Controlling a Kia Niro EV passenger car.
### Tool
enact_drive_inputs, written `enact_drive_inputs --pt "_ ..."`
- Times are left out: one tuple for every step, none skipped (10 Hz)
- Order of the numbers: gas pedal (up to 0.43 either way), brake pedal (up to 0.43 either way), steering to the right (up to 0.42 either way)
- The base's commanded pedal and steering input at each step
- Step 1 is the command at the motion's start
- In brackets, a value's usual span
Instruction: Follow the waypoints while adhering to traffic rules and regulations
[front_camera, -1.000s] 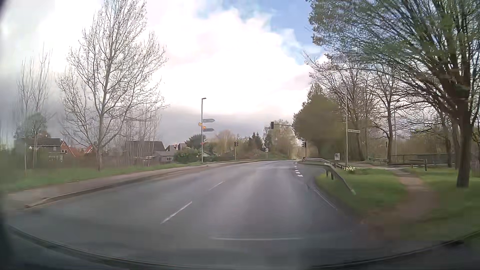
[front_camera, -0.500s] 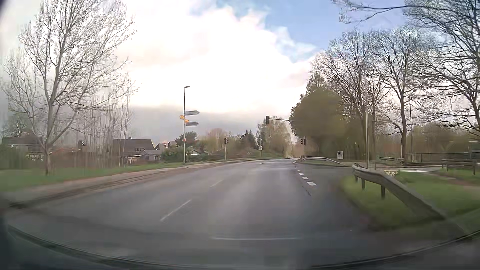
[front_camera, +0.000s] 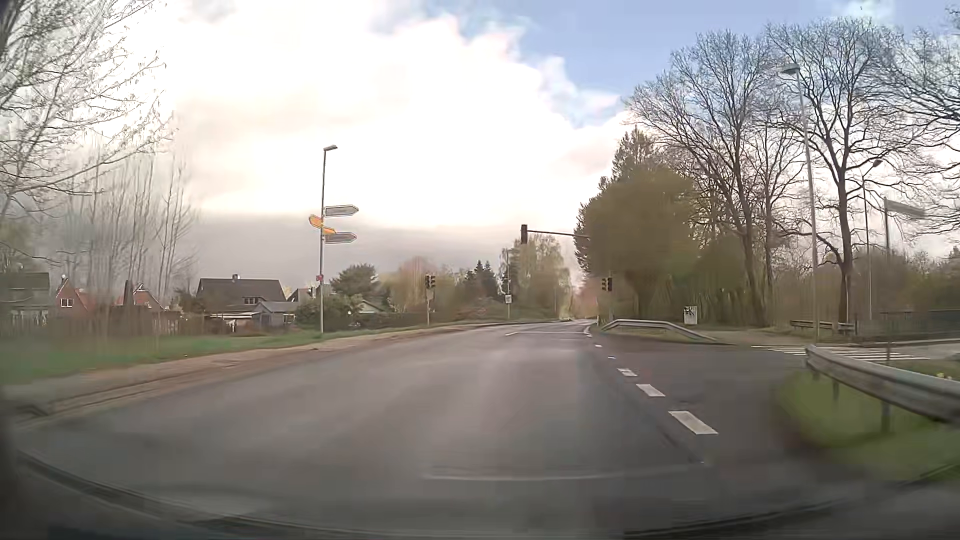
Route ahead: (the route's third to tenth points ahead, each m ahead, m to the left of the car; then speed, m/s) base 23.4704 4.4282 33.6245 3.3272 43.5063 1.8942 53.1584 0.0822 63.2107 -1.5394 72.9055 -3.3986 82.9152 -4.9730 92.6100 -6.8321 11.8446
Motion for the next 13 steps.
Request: enact_drive_inputs --pt "0.028 0.0 0.019" --pt "0.028 0.0 0.019" --pt "0.028 0.0 0.019" --pt "0.028 0.0 0.019" --pt "0.028 0.0 0.019" --pt "0.039 0.0 0.019" --pt "0.039 0.0 0.019" --pt "0.039 0.0 0.019" --pt "0.039 0.0 0.018" --pt "0.039 0.0 0.018" --pt "0.039 0.0 0.019" --pt "0.039 0.0 0.018" --pt "0.039 0.0 0.018"
